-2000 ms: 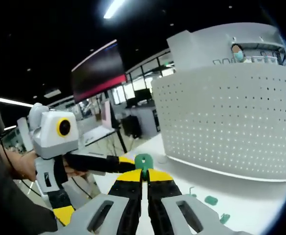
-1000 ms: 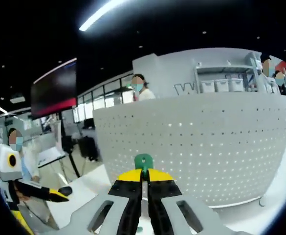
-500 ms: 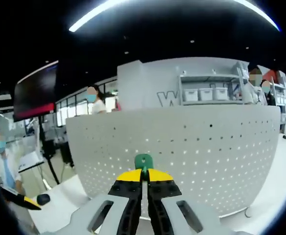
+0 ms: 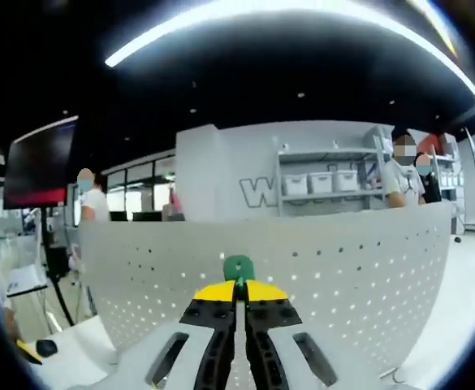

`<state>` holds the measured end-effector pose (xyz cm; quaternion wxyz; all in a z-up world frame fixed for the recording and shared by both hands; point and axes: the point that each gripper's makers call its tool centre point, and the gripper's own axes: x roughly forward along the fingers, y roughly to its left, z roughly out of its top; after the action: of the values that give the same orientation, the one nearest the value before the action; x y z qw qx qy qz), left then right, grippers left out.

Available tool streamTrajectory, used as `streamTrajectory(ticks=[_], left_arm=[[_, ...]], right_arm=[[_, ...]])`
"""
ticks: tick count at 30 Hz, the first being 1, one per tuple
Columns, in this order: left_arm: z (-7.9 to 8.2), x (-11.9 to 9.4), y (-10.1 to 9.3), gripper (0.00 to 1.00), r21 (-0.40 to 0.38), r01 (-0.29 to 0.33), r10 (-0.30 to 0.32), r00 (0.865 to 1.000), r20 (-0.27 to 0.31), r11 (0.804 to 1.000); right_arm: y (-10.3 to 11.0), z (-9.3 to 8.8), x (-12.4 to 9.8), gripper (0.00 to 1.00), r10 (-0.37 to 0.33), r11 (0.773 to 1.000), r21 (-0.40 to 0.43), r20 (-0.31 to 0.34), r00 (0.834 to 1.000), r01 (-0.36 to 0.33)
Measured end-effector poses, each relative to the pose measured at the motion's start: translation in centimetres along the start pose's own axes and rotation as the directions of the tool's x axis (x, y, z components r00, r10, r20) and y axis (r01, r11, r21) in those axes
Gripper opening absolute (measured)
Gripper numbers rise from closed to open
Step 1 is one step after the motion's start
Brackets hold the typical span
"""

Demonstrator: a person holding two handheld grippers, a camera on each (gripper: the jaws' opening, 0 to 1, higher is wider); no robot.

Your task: Insert the hook assembly into the mounting plate slot until the hook locks in place.

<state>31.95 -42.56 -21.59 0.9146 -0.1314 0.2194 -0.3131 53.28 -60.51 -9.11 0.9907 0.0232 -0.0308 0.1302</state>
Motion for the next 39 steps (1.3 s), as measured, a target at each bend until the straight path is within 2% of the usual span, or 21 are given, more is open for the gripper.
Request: streamTrajectory(ticks=[12,23,29,39], left_arm=[[0.1,-0.3,0.7,0.98,0.004,-0.013,0.013,1.0,-0.011,1.0],[0.5,-0.6,1.5,0.97,0.007,-0.032,0.032,0.999,-0.015,0.999],[0.5,-0.7,2.0,0.97,-0.003,-0.045,0.045,0.999,-0.016,0.999],[0.4,-0.6,2.1,0.96,-0.006,-0.048,0.048,0.999,-0.021,0.999]], right_arm=[[-0.8,0.5,1.2,0.0,-0.037,0.999,-0.026,0.037,0.999,0.038],[-2.1,0.5,2.4,0.0,-0.077,0.997,-0.01,0.055,0.996,0.077],[-2.0,0.3,2.3,0.0,-0.084,0.996,-0.03,0.059,0.995,0.086],[-2.5,0.0,2.3,0.0,-0.1,0.995,0.001,0.072,0.992,0.1]])
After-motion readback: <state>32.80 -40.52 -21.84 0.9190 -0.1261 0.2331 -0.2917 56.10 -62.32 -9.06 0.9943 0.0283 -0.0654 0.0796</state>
